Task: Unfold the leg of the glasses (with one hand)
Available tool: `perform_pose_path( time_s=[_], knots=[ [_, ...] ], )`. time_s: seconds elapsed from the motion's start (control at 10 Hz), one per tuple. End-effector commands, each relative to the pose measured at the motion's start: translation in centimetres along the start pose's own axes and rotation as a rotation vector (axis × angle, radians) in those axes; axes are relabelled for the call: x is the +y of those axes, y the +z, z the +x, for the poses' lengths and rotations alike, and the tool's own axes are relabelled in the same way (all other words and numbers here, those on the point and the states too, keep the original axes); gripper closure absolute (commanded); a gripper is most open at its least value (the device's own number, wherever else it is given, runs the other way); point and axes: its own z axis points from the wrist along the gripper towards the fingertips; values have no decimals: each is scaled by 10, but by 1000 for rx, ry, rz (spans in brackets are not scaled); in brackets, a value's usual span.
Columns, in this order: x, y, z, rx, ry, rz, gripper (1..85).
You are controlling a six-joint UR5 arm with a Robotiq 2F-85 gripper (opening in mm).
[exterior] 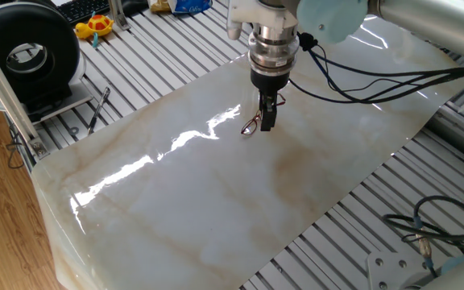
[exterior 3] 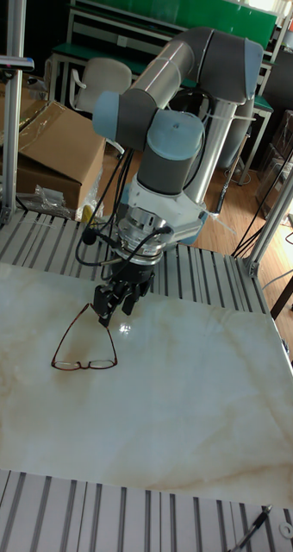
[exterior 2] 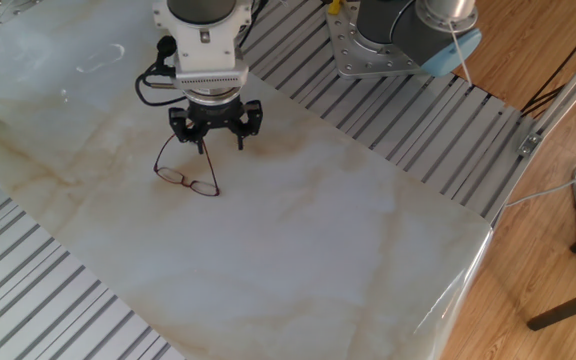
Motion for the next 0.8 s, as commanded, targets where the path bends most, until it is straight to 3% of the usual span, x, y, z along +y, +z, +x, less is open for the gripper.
perform_pose_path(
  time_s=[0.0, 0.5, 0.7],
  knots=[
    [-5, -2, 0, -6, -4, 13, 277],
    [-16, -5, -8, -21, -30, 18, 303],
    [-31, 0, -2, -15, -45, 29, 490]
  ],
)
